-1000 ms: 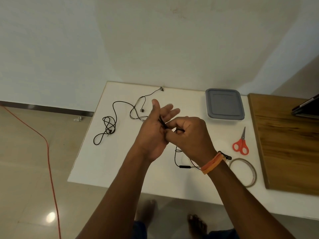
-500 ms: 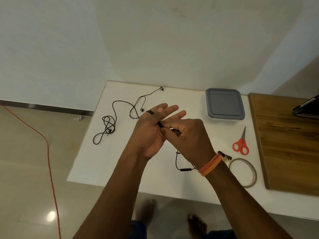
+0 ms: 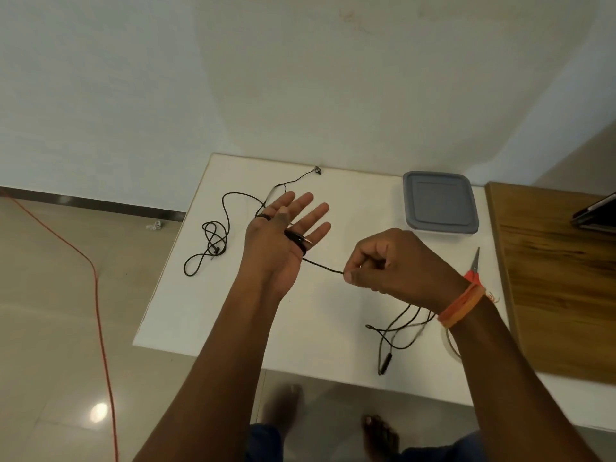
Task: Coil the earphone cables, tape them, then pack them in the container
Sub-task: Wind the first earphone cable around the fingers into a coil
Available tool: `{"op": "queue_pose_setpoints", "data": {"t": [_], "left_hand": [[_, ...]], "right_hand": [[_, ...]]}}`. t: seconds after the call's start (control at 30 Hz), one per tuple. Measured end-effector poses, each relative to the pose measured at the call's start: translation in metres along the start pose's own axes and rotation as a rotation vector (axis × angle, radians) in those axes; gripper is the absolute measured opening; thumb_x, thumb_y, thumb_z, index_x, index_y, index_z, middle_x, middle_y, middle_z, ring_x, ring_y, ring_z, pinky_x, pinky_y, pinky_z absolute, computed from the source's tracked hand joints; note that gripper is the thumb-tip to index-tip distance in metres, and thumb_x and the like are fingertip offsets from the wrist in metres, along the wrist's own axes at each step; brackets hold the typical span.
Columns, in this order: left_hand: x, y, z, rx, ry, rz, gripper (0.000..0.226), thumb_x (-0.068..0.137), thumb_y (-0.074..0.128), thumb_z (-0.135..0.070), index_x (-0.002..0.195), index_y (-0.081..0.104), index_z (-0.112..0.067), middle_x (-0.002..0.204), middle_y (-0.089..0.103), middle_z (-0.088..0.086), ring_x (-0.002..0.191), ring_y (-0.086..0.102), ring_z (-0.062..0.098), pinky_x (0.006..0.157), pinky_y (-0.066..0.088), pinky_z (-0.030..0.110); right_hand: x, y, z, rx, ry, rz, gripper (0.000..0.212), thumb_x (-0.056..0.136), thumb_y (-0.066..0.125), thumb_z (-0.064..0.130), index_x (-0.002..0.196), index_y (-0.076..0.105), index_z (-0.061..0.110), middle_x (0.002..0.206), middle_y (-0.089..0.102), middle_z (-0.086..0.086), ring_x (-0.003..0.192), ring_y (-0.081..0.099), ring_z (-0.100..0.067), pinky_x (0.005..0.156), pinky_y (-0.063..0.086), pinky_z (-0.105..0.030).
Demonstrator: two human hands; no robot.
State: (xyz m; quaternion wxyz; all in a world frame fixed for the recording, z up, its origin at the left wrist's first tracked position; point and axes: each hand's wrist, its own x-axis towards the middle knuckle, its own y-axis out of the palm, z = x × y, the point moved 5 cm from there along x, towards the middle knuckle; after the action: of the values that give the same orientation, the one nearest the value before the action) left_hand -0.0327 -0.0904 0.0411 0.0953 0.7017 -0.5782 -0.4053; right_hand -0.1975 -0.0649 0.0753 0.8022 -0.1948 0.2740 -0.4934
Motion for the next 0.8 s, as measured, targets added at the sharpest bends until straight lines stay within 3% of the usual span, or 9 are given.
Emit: {"op": "queue_pose_setpoints", "data": {"t": [0.17, 0.3, 0.4, 0.47, 0.57, 0.67, 0.73, 0.8], "left_hand": [[0.005, -0.008, -0.003, 0.091, 0.053, -0.073, 0.046, 0.097, 0.029, 0.012, 0.133, 0.049, -0.008, 0.129, 0.062, 0.010, 0.115, 0.065, 0.028, 0.096, 0.051, 0.053], [0.001, -0.007, -0.002, 0.511, 0.148, -0.147, 0.059, 0.086, 0.030, 0.017, 0.122, 0.060, -0.019, 0.125, 0.063, -0.007, 0.121, 0.058, 0.012, 0.097, 0.051, 0.035], [0.001, -0.004, 0.004, 0.710, 0.127, -0.076, 0.068, 0.080, 0.027, 0.020, 0.117, 0.064, -0.023, 0.127, 0.063, -0.010, 0.127, 0.051, 0.003, 0.093, 0.048, 0.021], [-0.001, 0.000, 0.012, 0.811, 0.067, 0.041, 0.062, 0.084, 0.031, 0.018, 0.118, 0.063, -0.022, 0.129, 0.062, -0.006, 0.125, 0.054, 0.004, 0.093, 0.050, 0.021], [-0.010, 0.010, 0.029, 0.872, -0.069, 0.232, 0.043, 0.094, 0.035, 0.010, 0.123, 0.059, -0.012, 0.128, 0.061, 0.005, 0.108, 0.068, 0.019, 0.090, 0.057, 0.033], [-0.022, 0.020, 0.036, 0.861, -0.145, 0.373, 0.029, 0.106, 0.035, -0.010, 0.126, 0.056, -0.008, 0.119, 0.066, 0.011, 0.078, 0.072, 0.026, 0.065, 0.059, 0.028], [-0.025, 0.024, 0.032, 0.895, -0.137, 0.405, 0.032, 0.108, 0.035, -0.027, 0.121, 0.058, -0.011, 0.105, 0.072, 0.008, 0.049, 0.057, 0.015, 0.046, 0.044, 0.022], [-0.027, 0.027, 0.031, 0.905, -0.189, 0.442, 0.051, 0.105, 0.028, -0.047, 0.109, 0.062, -0.010, 0.089, 0.074, 0.009, 0.037, 0.032, 0.010, 0.041, 0.028, 0.020]], "right_hand": [[-0.001, 0.002, -0.001, -0.022, -0.035, 0.049, 0.005, 0.078, 0.079, 0.023, 0.077, 0.075, 0.019, 0.061, 0.065, 0.006, 0.053, 0.053, -0.003, 0.055, 0.042, -0.013], [-0.003, -0.007, 0.000, -0.017, -0.071, -0.029, 0.003, 0.080, 0.077, 0.020, 0.078, 0.076, 0.018, 0.057, 0.062, 0.017, 0.054, 0.055, -0.002, 0.054, 0.040, -0.011], [-0.005, -0.017, 0.004, 0.075, -0.086, -0.123, 0.006, 0.084, 0.073, 0.020, 0.084, 0.077, 0.017, 0.061, 0.066, 0.008, 0.051, 0.057, -0.008, 0.050, 0.044, -0.015], [-0.006, -0.023, 0.004, 0.194, -0.073, -0.178, 0.010, 0.087, 0.068, 0.021, 0.088, 0.077, 0.015, 0.069, 0.071, -0.003, 0.048, 0.060, -0.015, 0.047, 0.048, -0.021], [-0.006, -0.028, 0.004, 0.217, -0.077, -0.273, 0.010, 0.089, 0.067, 0.019, 0.088, 0.076, 0.014, 0.067, 0.068, 0.000, 0.046, 0.054, -0.007, 0.047, 0.042, -0.016], [-0.006, -0.034, 0.002, 0.181, -0.082, -0.342, 0.007, 0.086, 0.070, 0.019, 0.083, 0.075, 0.016, 0.062, 0.065, 0.003, 0.052, 0.055, -0.006, 0.049, 0.041, -0.013], [-0.008, -0.038, -0.001, 0.191, -0.080, -0.368, 0.006, 0.083, 0.073, 0.020, 0.081, 0.074, 0.015, 0.060, 0.064, 0.004, 0.053, 0.058, -0.006, 0.050, 0.042, -0.012], [-0.008, -0.040, -0.004, 0.234, -0.075, -0.386, 0.011, 0.080, 0.076, 0.021, 0.081, 0.073, 0.011, 0.057, 0.063, 0.005, 0.052, 0.058, -0.005, 0.048, 0.041, -0.010]]}}
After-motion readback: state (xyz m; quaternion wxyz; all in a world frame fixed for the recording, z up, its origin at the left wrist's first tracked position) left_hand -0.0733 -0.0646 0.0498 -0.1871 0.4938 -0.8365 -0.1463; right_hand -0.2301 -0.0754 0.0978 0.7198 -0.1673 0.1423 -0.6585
